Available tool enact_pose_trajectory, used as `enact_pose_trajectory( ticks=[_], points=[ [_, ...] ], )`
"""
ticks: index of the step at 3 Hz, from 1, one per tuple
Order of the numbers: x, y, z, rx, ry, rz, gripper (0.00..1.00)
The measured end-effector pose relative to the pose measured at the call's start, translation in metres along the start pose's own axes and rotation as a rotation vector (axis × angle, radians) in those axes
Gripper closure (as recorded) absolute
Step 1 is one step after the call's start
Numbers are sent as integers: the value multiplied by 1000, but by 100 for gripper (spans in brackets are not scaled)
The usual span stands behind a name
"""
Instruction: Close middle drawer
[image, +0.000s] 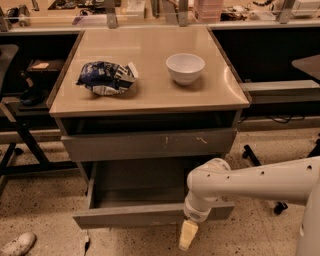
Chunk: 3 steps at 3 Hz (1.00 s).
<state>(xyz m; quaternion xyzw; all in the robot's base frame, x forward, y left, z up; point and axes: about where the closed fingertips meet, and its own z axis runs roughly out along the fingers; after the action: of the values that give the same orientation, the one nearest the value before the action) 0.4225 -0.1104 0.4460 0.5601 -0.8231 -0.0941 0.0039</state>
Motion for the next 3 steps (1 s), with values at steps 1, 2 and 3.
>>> enact_pose_trajectory(
  ticks=[1,2,3],
  points=[
    [0,0,0,0,0,0,0],
    [0,0,0,0,0,0,18],
    [0,0,0,0,0,0,41]
  ],
)
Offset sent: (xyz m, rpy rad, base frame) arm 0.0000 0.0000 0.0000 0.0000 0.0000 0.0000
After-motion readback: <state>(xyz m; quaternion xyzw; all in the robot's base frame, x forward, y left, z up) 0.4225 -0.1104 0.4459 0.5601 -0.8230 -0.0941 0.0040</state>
